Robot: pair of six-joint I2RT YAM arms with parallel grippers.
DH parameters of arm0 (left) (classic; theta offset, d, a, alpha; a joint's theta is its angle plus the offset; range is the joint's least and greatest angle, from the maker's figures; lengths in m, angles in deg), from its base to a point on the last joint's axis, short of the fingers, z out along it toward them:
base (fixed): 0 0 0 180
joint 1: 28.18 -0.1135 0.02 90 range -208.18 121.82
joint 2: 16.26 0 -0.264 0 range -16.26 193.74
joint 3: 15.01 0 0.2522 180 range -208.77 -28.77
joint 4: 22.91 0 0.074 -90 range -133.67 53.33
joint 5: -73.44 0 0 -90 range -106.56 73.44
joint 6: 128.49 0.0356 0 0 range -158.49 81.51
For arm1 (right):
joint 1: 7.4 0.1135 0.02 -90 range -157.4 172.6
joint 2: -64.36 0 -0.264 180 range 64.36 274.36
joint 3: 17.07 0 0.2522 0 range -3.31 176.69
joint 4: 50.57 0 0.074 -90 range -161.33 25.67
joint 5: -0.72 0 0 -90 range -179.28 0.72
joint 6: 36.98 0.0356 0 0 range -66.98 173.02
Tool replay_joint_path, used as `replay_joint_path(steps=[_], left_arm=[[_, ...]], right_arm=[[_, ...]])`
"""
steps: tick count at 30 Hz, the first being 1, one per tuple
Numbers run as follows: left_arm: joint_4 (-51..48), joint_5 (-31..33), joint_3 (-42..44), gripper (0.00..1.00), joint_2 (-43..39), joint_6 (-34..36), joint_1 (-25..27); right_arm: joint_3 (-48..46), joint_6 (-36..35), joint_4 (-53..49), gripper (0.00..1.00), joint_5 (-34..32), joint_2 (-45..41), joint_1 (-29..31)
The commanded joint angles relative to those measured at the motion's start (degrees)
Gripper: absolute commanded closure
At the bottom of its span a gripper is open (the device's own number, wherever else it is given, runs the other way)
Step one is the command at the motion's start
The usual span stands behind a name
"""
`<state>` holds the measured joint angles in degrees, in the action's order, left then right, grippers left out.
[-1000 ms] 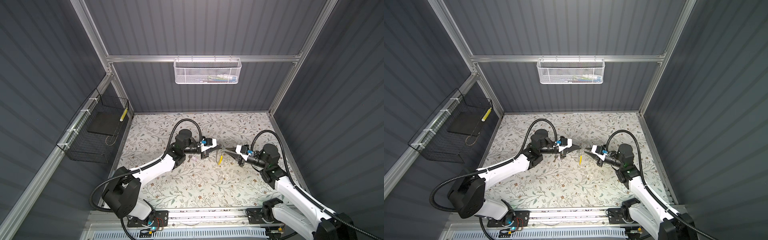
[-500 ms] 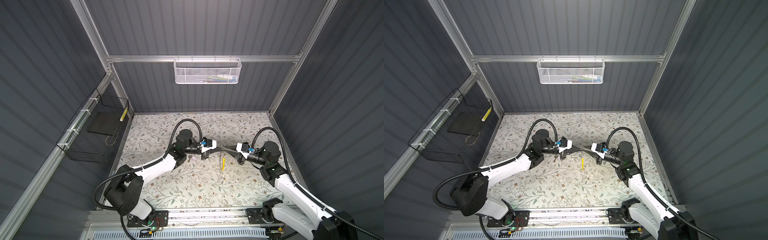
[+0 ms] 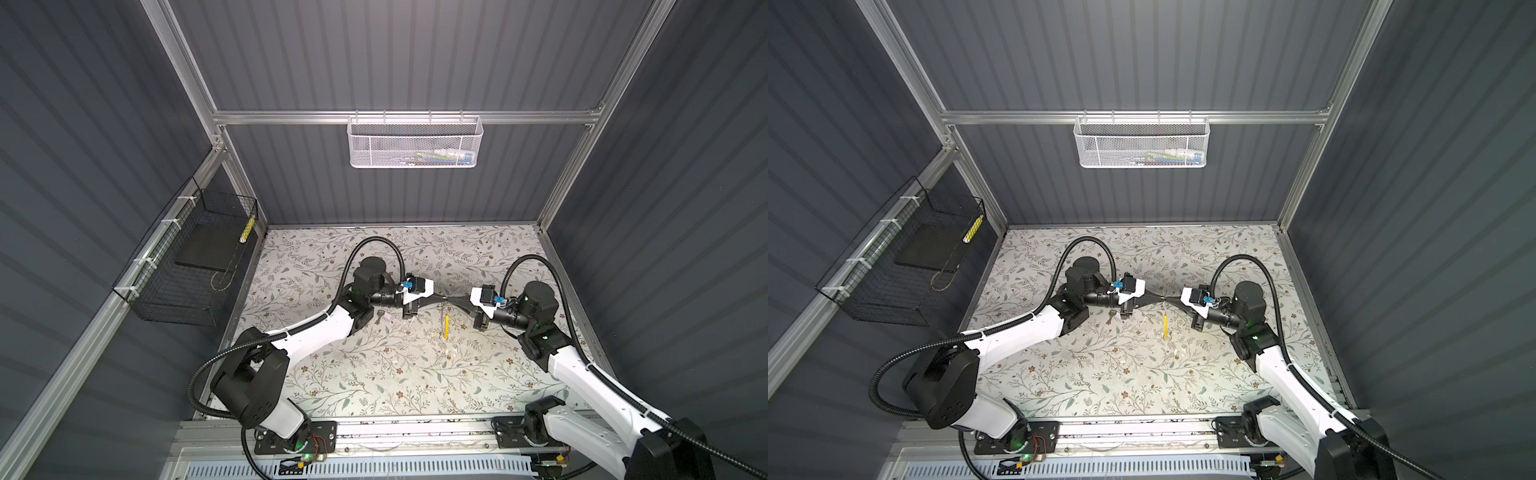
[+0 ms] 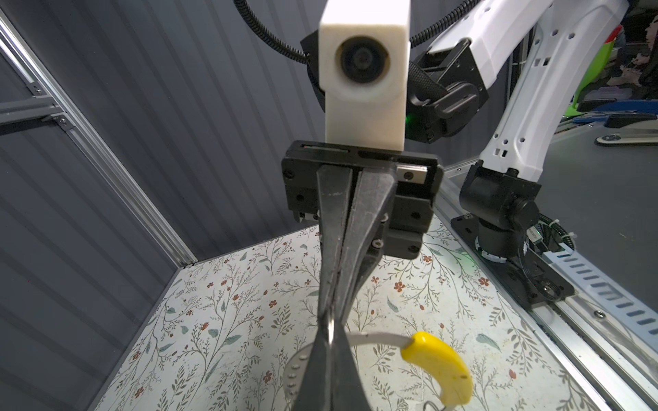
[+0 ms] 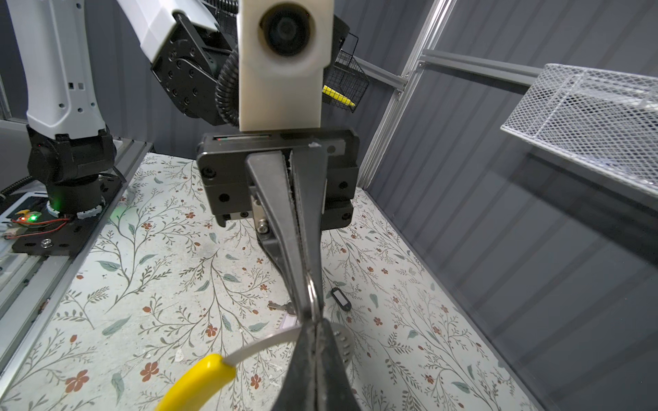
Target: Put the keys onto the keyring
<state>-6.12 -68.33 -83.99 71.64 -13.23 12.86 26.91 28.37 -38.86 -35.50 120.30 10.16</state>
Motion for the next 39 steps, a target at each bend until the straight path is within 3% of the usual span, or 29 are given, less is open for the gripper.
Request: replay_joint_path(steps=[1,5,9,14,21,39], left_arm=[[-0.94,-1.0,-2.08,1.0,0.82,1.28,0.01],[-2.89,2.05,-1.6,0.8,-0.23,3.56,0.01],[-10.67,7.88,-1.61,0.63,-3.4,10.78,0.01],[-16.04,14.1,-1.77,0.62,-6.23,16.6,0.14],[-19.86,17.74,-2.81,0.62,-7.16,20.36,2.43],[-22.6,23.55,-7.34,0.7,-3.26,21.68,4.93]], right_arm=[[2.26,-0.74,-0.33,1.0,1.47,-0.03,0.37],[1.47,-3.95,-1.34,1.0,-2.73,-0.94,0.78],[-0.12,-8.56,-1.46,1.0,-9.71,-2.84,1.5],[-2.05,-19.13,-1.81,1.0,-18.63,-4.59,4.19],[-4.12,-26.21,2.33,1.0,-27.17,-4.61,7.45],[-3.83,-27.31,0.96,1.0,-27.54,-3.91,8.64]])
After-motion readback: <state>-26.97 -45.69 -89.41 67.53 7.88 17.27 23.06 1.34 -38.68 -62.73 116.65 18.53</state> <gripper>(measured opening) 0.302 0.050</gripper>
